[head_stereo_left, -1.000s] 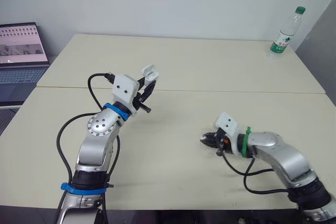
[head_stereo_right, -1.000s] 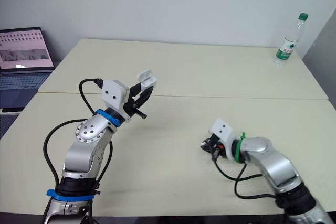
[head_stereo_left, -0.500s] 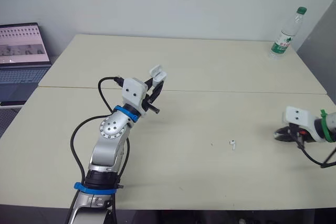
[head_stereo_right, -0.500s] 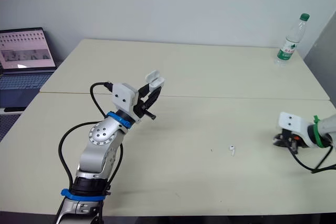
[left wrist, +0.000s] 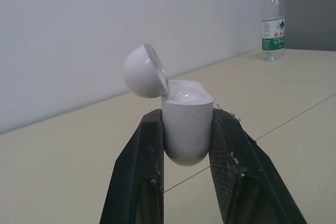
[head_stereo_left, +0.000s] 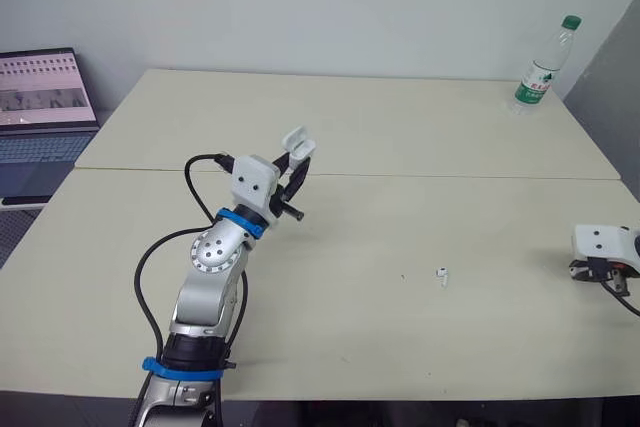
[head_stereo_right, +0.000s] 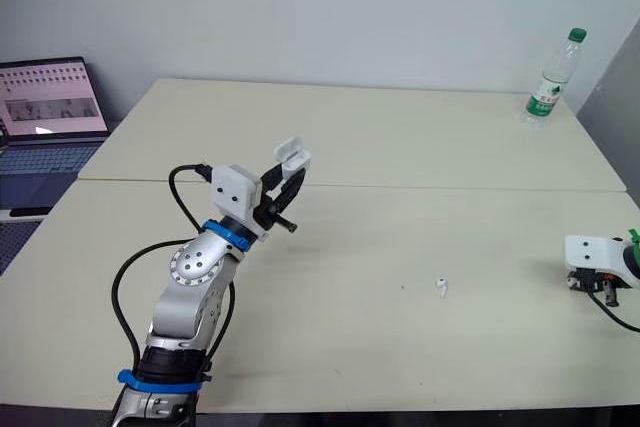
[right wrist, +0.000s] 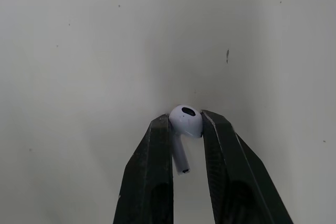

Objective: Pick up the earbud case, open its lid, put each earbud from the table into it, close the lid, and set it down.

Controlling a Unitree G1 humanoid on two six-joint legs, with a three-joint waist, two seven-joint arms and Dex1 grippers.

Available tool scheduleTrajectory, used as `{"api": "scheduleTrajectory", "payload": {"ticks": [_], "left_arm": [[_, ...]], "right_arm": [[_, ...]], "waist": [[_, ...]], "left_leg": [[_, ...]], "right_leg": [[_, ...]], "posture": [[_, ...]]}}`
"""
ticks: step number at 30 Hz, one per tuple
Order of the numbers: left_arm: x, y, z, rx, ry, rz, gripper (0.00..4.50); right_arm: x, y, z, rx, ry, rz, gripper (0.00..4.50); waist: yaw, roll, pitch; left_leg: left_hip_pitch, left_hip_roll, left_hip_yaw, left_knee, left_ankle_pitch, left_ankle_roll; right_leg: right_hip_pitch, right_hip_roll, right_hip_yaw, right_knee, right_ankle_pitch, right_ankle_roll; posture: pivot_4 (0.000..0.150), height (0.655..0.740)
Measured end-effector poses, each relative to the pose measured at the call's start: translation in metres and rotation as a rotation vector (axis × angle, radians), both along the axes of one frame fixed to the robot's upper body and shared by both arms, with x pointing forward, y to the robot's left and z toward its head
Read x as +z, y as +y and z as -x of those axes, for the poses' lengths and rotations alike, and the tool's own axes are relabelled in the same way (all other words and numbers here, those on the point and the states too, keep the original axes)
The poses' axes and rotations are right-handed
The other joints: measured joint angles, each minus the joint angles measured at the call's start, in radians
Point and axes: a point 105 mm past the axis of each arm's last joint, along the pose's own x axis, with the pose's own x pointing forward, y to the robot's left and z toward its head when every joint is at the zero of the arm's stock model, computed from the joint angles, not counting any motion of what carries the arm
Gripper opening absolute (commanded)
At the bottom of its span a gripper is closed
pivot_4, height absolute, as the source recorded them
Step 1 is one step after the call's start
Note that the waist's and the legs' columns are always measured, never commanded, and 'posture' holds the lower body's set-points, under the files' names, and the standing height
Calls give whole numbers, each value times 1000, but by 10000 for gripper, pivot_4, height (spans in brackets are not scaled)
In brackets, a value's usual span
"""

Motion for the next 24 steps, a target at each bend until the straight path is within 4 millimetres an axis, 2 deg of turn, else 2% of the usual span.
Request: {"api": "scheduleTrajectory", "payload": {"ticks": [2, 8, 19, 24], "left_arm": [[0, 0, 0, 2, -2, 1, 7970], [2, 0, 1, 1, -10, -1, 7970], [4, -1, 3, -2, -13, -2, 7970], [4, -1, 3, -2, -13, -2, 7970]], "right_arm": [[0, 0, 0, 6, 5, 3, 4302], [1, 0, -4, 7, -7, 9, 24690], [1, -2, -4, 10, 5, 28, 24690], [0, -7, -4, -108, 33, 2, 24690]], "waist": [[0, 0, 0], [0, 0, 0], [0, 0, 0], [1, 0, 0]], "left_leg": [[1, 0, 0, 0, 0, 0], [1, 0, 0, 0, 0, 0], [2, 0, 0, 0, 0, 0], [2, 0, -1, 0, 0, 0]], "right_leg": [[1, 0, 0, 0, 0, 0], [1, 0, 0, 0, 0, 0], [2, 0, 0, 0, 0, 0], [3, -1, 0, 0, 0, 0]], "posture": [[1500, 7400], [1500, 7400], [1500, 7400], [1500, 7400]]}}
